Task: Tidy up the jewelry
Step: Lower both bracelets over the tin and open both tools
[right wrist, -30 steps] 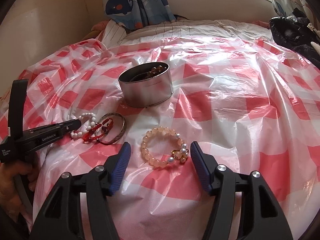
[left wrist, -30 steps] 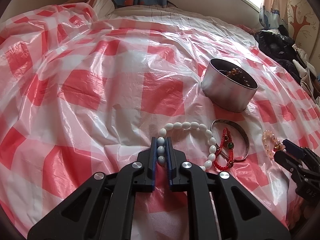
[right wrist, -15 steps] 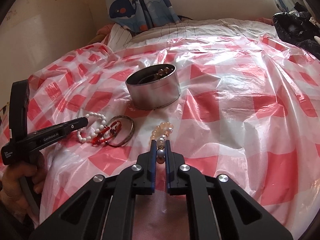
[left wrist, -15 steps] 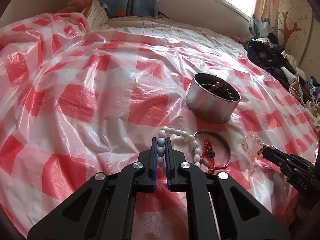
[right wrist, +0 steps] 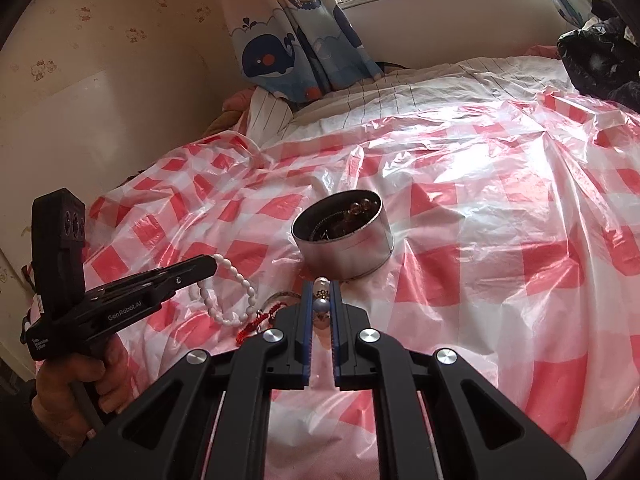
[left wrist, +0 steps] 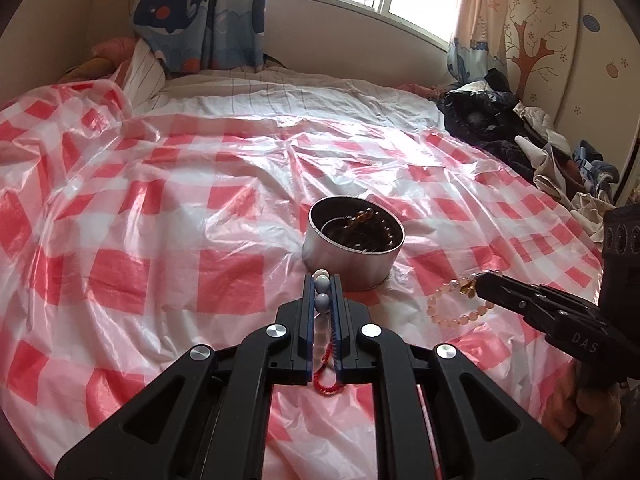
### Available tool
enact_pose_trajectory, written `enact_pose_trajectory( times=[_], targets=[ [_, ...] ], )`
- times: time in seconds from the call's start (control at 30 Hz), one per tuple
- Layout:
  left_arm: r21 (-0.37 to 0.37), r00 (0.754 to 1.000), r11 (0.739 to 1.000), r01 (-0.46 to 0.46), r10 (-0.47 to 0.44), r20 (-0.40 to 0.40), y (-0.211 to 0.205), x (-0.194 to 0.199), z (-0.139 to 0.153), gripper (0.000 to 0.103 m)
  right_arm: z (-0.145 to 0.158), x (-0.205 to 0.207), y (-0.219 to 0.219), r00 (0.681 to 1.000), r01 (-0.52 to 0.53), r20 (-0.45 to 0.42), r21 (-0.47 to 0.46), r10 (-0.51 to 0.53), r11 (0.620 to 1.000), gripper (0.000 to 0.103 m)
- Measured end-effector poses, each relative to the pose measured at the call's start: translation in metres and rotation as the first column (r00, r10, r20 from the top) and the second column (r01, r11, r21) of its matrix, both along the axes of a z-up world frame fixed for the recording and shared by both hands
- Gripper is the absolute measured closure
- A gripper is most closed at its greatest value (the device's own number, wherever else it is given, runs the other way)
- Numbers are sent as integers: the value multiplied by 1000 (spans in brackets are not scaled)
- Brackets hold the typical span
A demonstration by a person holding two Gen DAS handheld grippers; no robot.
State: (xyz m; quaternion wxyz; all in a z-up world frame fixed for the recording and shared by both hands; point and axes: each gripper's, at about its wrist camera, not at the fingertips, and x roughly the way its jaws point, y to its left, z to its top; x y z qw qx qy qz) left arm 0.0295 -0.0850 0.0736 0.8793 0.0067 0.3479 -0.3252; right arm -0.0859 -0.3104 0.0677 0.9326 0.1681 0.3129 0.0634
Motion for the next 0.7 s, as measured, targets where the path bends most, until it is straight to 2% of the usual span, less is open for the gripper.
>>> enact_pose_trajectory(
  times=[0.2,0.37,0.43,0.53,0.6,0.7],
  targets=[
    [-28,998,998,64,-64,23,-31,14,30,97,14,19,-8,1000,-26,12,-23,26,999,95],
    [-111,995,988,104,-104,5,-67,41,43,97,14,28,-16,1000,-17,15,-22,18,1000,95],
    [-131,994,987,96,-103,-44,-82,61,32,96,13,32,-20,1000,-12,11,-16,12,1000,95],
    [-43,982,998,40,-47,-181,-99,90,-9,96,16,42,-23,1000,-13,13,-17,13,1000,95],
    [-4,979,1000,-3,2,-202,-92,96,-26,95,20,52,-23,1000,-20,20,-20,20,1000,95],
    [-5,981,999,-40,38,-190,-67,95,-33,83,27,65,-20,999,-40,36,-24,41,999,95]
  ],
)
